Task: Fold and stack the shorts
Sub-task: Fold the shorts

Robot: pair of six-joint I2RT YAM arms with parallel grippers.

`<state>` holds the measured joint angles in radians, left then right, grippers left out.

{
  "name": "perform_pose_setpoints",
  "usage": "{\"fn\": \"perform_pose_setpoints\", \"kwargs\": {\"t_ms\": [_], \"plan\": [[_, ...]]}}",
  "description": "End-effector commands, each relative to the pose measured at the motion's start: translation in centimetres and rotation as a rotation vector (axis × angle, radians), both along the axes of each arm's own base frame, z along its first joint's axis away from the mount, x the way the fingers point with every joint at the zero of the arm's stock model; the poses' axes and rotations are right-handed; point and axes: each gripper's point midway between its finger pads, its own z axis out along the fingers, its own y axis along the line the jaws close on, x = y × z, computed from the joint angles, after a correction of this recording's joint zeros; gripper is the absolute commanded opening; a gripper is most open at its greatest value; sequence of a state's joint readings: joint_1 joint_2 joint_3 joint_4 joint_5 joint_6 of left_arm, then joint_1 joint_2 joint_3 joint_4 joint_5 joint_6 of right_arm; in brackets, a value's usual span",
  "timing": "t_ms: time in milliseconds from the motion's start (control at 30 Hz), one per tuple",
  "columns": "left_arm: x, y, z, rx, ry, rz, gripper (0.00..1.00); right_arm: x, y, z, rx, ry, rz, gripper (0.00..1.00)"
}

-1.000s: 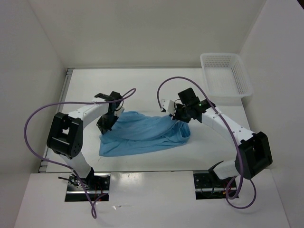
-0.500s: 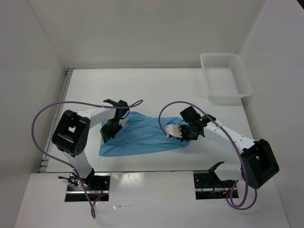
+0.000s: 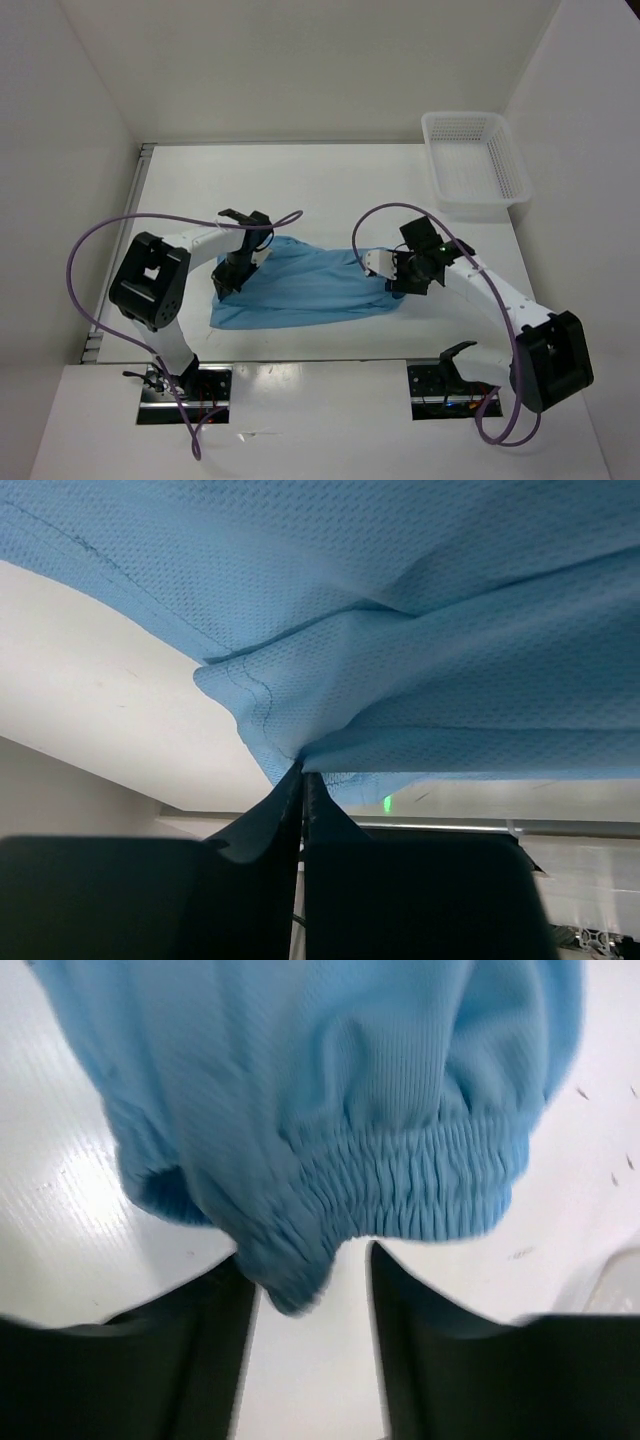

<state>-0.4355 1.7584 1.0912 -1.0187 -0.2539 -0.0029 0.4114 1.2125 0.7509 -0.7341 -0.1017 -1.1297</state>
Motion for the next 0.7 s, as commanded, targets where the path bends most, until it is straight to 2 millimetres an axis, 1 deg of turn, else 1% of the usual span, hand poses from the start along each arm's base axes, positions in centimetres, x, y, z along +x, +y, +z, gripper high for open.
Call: {"fn": "perform_pose_setpoints", "kwargs": {"t_ms": [0,33,67,100,133,167,200,233,267,300,333,367,400,433,467,500,533,567,600,633,667], "plan": [[-0.2,-0.5,1.4,-0.029,-0.016,-0.009,0.08,1.5,1.0,3.8,0.089,-0.098,-0.004,0.59],[-0.5,-0.6,1.3,-0.025,-0.008,-0.018,0.13,1.5,1.1,4.4,0.105,-0.106,-0.008,0.68],[-0.5,-0.6,1.3,-0.025,-0.008,-0.018,0.18,2.1,1.1,5.8,0.125,-0.142,-0.028,0.72],[-0.4,-0.6,1.5,-0.03,-0.017,-0.018,0.34,2.2,1.2,7.0,0.161,-0.163,-0.047,0.72],[-0.6,-0.5,1.6,-0.026,-0.009,-0.018,0.4,2.2,0.9,7.7,0.179,-0.165,-0.071,0.72],[-0.3,-0.7,2.0,-0.035,-0.028,-0.018,0.44,2.9,0.7,9.4,0.208,-0.189,-0.101,0.72],[-0.5,-0.9,2.3,-0.057,-0.028,-0.015,0.46,3.2,-0.2,10.4,0.259,-0.192,-0.174,0.72],[-0.1,-1.4,2.8,-0.081,-0.047,-0.014,0.47,3.7,-0.7,11.1,0.29,-0.194,-0.225,0.72],[0.3,-1.9,3.2,-0.108,-0.065,-0.013,0.47,4.3,-1.0,12.3,0.325,-0.199,-0.266,0.72],[1.8,-2.6,4.2,-0.175,-0.099,0.026,0.48,5.0,-2.0,12.6,0.358,-0.188,-0.346,0.72],[2.8,-3.2,5.0,-0.216,-0.126,0.04,0.48,5.4,-1.4,11.7,0.425,-0.103,-0.421,0.72],[3.9,-3.8,5.9,-0.254,-0.157,0.049,0.48,6.2,-1.2,12.6,0.464,-0.088,-0.445,0.72],[4.6,-4.5,6.3,-0.291,-0.148,0.059,0.48,6.7,-1.1,12.7,0.499,-0.058,-0.48,0.72],[6.5,-5.5,7.8,-0.331,-0.204,0.053,0.5,7.4,-1.1,12.3,0.572,0.005,-0.564,0.72],[7.2,-6.0,7.7,-0.342,-0.201,0.053,0.52,8.4,-1.0,12.7,0.613,-0.003,-0.579,0.72],[8.0,-6.7,7.9,-0.351,-0.219,0.039,0.55,9.0,-0.9,12.6,0.634,0.003,-0.611,0.72],[8.3,-8.0,7.7,-0.366,-0.217,0.012,0.55,9.5,0.1,12.5,0.661,0.019,-0.629,0.73],[9.0,-8.9,7.0,-0.361,-0.199,-0.002,0.55,10.0,0.1,10.8,0.655,0.071,-0.752,0.78],[9.6,-9.9,6.7,-0.366,-0.204,-0.021,0.55,9.7,0.5,9.6,0.64,0.12,-0.769,0.78],[9.6,-11.2,5.5,-0.367,-0.166,-0.046,0.55,9.7,0.9,7.6,0.608,0.197,-0.793,0.78],[10.0,-12.1,5.4,-0.384,-0.162,-0.057,0.55,9.5,0.9,6.9,0.588,0.235,-0.807,0.78]]}}
